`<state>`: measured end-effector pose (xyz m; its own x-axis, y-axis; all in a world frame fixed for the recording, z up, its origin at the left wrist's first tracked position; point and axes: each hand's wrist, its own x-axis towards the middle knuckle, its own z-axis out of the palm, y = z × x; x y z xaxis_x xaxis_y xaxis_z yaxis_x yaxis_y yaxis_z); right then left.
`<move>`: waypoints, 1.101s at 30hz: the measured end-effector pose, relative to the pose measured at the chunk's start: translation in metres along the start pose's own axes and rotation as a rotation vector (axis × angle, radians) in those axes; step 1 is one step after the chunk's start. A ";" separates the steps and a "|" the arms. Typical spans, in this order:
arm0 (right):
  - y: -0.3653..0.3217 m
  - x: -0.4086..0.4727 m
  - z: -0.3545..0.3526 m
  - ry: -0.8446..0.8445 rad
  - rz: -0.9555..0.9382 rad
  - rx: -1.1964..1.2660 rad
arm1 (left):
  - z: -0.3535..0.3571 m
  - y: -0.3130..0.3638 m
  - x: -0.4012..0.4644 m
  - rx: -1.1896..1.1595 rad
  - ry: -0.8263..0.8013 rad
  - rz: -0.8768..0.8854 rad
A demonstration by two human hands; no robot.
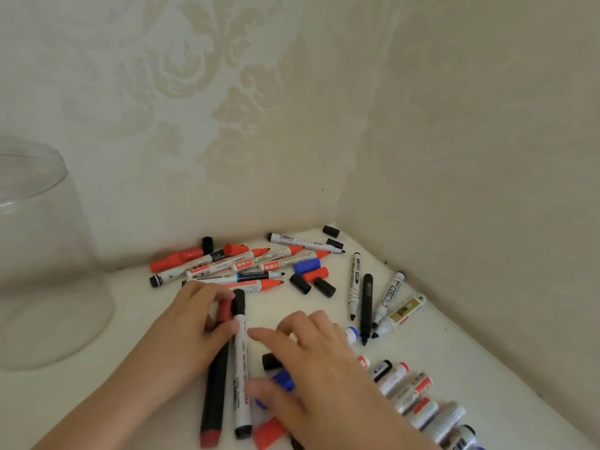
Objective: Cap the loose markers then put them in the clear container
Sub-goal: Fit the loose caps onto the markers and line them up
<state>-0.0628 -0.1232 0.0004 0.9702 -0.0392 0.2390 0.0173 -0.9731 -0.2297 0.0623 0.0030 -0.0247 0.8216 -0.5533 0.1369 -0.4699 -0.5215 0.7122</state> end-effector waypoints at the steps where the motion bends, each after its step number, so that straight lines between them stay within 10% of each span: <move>1: 0.015 0.000 -0.010 0.031 0.054 0.062 | 0.000 0.000 0.000 -0.013 -0.004 0.020; 8: 0.119 -0.020 -0.034 0.192 0.615 0.155 | 0.008 0.008 0.000 -0.070 0.088 0.114; 29: 0.132 -0.029 -0.030 -0.034 0.402 -0.334 | 0.029 0.017 -0.016 0.061 -0.075 0.435; 33: 0.133 -0.030 -0.039 0.129 0.411 -0.202 | 0.026 0.015 -0.013 0.153 -0.087 0.403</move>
<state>-0.0994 -0.2600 -0.0006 0.8488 -0.4455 0.2848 -0.4212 -0.8953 -0.1452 0.0362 -0.0148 -0.0337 0.5359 -0.7815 0.3195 -0.7950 -0.3398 0.5025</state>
